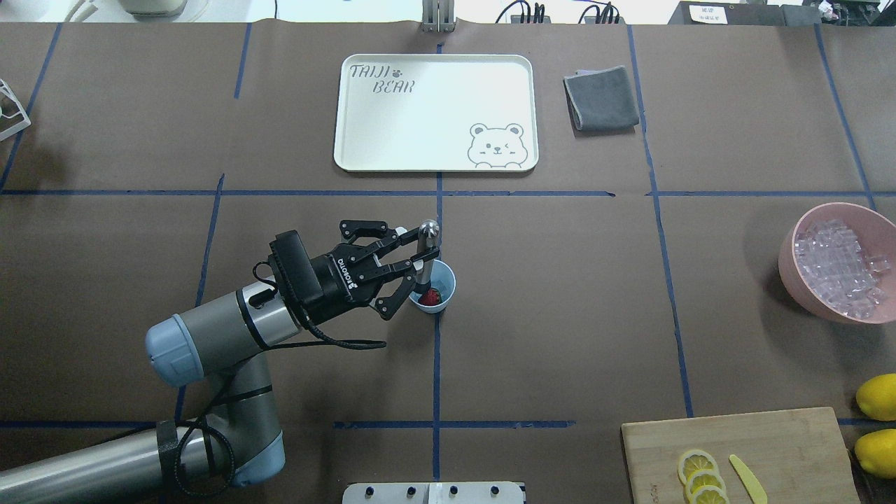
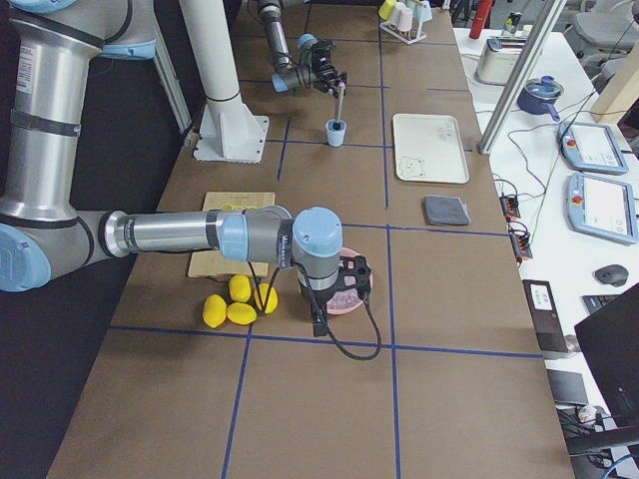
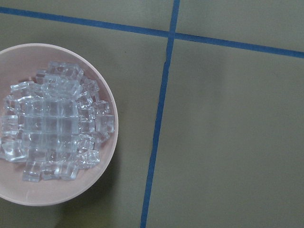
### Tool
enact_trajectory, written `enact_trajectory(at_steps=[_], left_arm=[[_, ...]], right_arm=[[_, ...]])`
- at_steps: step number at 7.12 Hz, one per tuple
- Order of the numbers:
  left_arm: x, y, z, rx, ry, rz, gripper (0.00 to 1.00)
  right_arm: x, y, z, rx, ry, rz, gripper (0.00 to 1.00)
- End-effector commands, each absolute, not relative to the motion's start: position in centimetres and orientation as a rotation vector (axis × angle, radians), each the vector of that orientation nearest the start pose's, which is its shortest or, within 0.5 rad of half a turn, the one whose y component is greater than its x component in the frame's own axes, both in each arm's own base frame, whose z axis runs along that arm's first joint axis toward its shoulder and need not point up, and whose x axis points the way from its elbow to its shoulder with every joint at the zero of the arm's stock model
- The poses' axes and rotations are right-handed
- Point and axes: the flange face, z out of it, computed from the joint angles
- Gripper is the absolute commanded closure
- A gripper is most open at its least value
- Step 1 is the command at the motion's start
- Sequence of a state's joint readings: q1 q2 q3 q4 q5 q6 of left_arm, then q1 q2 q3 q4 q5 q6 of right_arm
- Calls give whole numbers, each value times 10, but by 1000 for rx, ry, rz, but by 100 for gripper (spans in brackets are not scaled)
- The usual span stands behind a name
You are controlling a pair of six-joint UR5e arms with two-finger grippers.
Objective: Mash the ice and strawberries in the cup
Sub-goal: 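Press the masher down onto the ice and strawberry with the left gripper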
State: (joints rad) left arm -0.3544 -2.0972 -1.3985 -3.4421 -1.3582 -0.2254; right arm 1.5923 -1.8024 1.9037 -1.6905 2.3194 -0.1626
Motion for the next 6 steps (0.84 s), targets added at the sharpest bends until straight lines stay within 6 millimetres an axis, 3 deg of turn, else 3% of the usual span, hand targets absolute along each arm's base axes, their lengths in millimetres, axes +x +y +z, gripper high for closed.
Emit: enact_trajectory(at_steps=[1,6], left_arm=[[492,-359,234,1778,1394,279,100],[469,-358,164,1692,1296,334,100]], right_arm=[[74,-389,611,51,-748,-128,0],[73,-390,612,49,-748,-128,0]])
